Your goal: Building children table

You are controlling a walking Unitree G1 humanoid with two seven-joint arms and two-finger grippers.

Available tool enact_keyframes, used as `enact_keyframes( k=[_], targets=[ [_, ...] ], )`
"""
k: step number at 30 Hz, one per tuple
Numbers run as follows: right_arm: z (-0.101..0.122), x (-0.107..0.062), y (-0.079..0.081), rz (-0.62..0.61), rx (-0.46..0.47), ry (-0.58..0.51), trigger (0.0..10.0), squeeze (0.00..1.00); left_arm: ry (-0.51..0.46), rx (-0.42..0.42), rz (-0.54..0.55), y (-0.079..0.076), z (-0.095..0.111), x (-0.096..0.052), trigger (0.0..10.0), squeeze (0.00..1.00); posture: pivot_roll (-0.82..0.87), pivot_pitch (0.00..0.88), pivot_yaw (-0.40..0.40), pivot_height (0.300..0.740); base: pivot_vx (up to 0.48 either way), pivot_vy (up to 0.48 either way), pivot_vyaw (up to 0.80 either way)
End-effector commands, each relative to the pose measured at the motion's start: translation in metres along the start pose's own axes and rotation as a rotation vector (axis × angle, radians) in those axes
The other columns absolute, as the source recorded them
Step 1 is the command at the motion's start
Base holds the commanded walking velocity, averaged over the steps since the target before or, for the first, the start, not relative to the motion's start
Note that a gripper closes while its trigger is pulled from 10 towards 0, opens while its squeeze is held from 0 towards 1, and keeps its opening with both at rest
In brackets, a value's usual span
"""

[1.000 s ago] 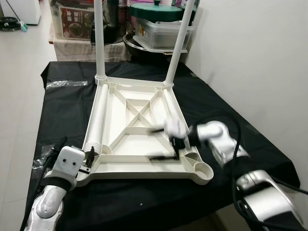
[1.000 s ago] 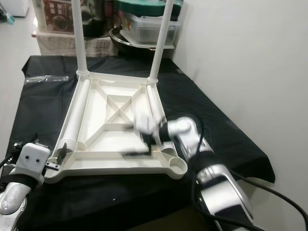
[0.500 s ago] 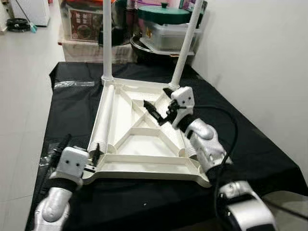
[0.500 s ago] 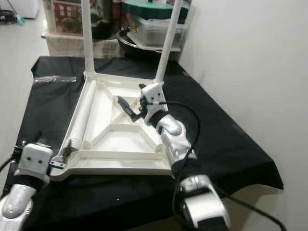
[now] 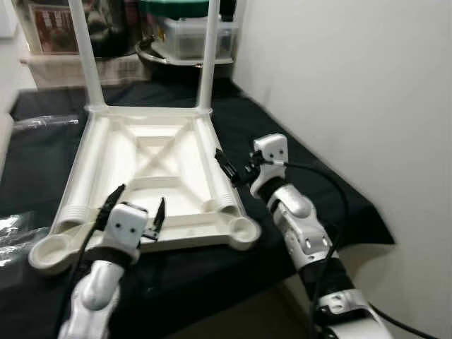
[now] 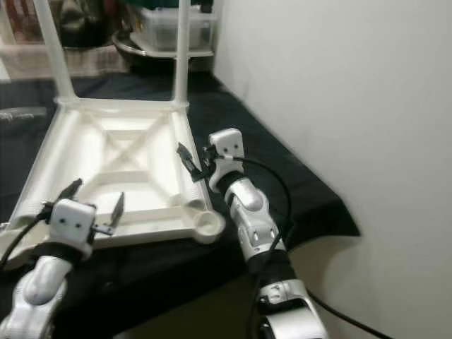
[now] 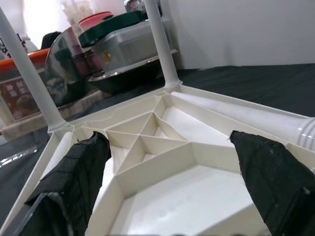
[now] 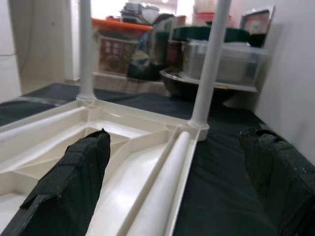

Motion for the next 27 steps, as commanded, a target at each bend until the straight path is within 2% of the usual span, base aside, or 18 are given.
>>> enact_keyframes(
  k=[1, 8, 13, 14, 21, 23, 27],
  targets=[
    [0.004, 0.001, 0.013, 0.052, -0.016, -0.004, 10.0, 0.0, 0.004, -0.003, 0.002, 0.0, -0.002, -0.001, 10.0, 0.0, 0.07, 0.0, -0.129, 0.74, 0.0, 0.0, 0.0],
    [0.0, -0.004, 0.018, 0.059, -0.015, 0.027, 10.0, 0.0, 0.015, 0.006, 0.001, 0.0, -0.006, -0.003, 10.0, 0.0, 0.06, 0.0, -0.112, 0.74, 0.0, 0.0, 0.0],
    [0.0, -0.007, 0.031, 0.064, -0.024, 0.018, 10.0, 0.0, 0.044, 0.0, 0.019, 0.0, -0.013, -0.004, 10.0, 0.0, 0.0, 0.0, -0.034, 0.74, 0.0, 0.0, 0.0],
    [0.003, -0.006, 0.038, 0.074, -0.039, 0.004, 10.0, 0.0, 0.051, -0.016, 0.024, -0.001, -0.014, -0.004, 10.0, 0.0, -0.03, 0.0, -0.003, 0.74, 0.0, 0.0, 0.0],
    [0.0, -0.005, 0.044, 0.082, -0.051, 0.008, 10.0, 0.0, 0.045, -0.006, -0.008, -0.011, -0.012, -0.002, 10.0, 0.0, -0.02, 0.0, 0.008, 0.74, 0.0, 0.0, 0.0],
    [-0.008, -0.007, 0.044, 0.089, -0.068, 0.037, 10.0, 0.0, 0.034, -0.003, -0.007, -0.009, -0.01, 0.001, 10.0, 0.0, -0.01, 0.0, 0.002, 0.74, 0.0, 0.0, 0.0],
    [-0.023, -0.011, 0.044, 0.145, -0.164, 0.103, 10.0, 0.0, 0.04, 0.016, 0.024, 0.001, -0.012, -0.001, 10.0, 0.0, 0.02, 0.0, -0.019, 0.74, 0.0, 0.0, 0.0]
  ],
)
Point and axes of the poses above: a point about 5 cm out from each wrist's last joint towards the gripper, its own x axis pointing out of the wrist towards the gripper, its own z axis along the axis of the wrist's last joint, y = z × x, the point moved 6 cm from there along x, pointing out of the wrist towards the gripper, and after that the axes turned 11 degrees about x, right-handed, at the moved point
